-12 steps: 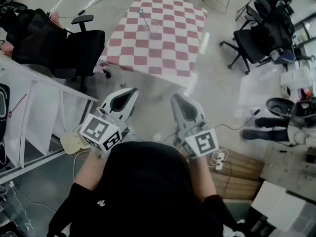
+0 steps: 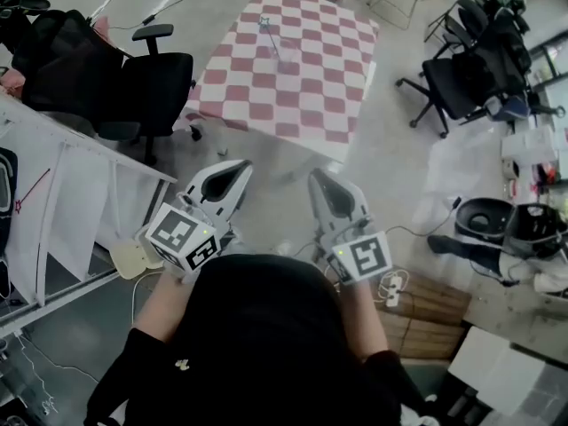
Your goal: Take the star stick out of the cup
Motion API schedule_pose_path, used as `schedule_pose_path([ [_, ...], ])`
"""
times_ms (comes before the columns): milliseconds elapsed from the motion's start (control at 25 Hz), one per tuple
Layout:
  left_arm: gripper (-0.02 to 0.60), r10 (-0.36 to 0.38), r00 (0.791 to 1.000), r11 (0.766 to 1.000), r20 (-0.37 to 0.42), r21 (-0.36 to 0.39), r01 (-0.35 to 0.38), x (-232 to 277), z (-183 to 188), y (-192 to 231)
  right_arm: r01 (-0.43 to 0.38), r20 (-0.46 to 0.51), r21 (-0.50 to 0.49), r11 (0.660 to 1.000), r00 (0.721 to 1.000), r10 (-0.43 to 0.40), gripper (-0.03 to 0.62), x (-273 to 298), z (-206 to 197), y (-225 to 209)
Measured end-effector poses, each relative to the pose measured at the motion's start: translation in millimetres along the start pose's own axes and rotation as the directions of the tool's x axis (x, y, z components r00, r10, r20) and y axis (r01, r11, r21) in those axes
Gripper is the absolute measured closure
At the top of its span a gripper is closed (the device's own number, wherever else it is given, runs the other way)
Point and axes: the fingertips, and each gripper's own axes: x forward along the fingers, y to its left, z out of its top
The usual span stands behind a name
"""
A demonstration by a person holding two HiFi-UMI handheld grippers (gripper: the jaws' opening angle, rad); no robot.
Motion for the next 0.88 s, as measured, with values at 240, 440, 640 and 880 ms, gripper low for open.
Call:
schedule_pose_path([
  [240, 0.541, 0.002, 1.000, 1.000, -0.003, 0.003, -0.002, -7.7, 0.4, 21.3, 0.014, 0.012, -0.006, 1.000, 1.000, -0.014, 0.566, 17.4, -2.4, 8.3],
  [440, 0.541, -0.022, 1.000, 1.000, -0.022, 0.022, 0.023, -20.0, -2.0, 40.3, 0.051, 0.001, 0.003, 0.999, 0.999, -0.051, 0.566, 34.9, -3.8, 12.7],
  [640, 0.541, -0.048, 0.998, 0.999, -0.026, -0.011, 0.048, -26.1, -5.6, 58.1, 0.076, 0.009, 0.021, 0.997, 0.997, -0.076, 0.566, 45.8, -9.7, 17.1],
  [880, 0.541, -0.039, 0.999, 0.999, -0.038, -0.025, 0.038, -12.2, -5.1, 79.3, 0.089, -0.013, 0.039, 0.995, 0.996, -0.088, 0.566, 64.4, -10.4, 3.6],
])
